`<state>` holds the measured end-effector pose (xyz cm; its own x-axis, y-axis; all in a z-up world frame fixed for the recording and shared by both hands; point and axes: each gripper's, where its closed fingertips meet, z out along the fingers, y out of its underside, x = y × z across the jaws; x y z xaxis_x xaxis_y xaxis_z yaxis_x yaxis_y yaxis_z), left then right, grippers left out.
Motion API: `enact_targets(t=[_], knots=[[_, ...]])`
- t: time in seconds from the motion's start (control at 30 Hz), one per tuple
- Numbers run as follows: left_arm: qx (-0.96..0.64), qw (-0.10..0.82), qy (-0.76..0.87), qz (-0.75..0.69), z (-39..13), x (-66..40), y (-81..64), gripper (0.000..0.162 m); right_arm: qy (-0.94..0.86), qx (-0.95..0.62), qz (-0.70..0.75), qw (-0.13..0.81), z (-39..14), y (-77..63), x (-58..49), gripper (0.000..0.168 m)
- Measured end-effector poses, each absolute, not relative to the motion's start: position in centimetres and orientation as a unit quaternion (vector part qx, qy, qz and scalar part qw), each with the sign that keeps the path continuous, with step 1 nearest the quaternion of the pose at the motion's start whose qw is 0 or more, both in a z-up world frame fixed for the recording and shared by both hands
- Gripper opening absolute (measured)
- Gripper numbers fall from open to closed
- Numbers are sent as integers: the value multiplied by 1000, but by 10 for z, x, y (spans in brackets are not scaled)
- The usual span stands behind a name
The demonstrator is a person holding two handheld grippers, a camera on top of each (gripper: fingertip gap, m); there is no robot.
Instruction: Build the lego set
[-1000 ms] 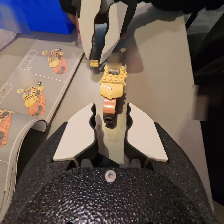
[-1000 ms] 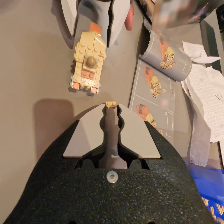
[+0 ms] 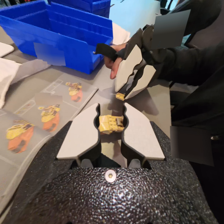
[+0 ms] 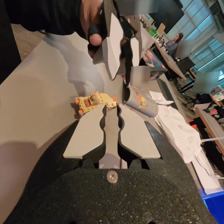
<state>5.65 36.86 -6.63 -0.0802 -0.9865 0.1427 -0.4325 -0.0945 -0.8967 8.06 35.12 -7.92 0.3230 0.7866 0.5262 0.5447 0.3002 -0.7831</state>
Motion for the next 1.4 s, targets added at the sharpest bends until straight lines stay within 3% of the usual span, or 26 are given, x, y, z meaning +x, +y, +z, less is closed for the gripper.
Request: enact_targets(t=[0.27,0.73,1.03,1.4], knots=[[-616,256,611,-426,-87,74,346,33,-604,-555,79,567,-76,343,73,16],[-621,205,575,-492,-84,80,336,6,-634,-524,21,568,-77,338,72,16],[-616,158,510,-579,-77,80,335,4,-629,-502,24,593,-68,338,79,22],[-614,116,542,-562,-81,74,327,4,-709,-450,33,542,-81,331,73,24]])
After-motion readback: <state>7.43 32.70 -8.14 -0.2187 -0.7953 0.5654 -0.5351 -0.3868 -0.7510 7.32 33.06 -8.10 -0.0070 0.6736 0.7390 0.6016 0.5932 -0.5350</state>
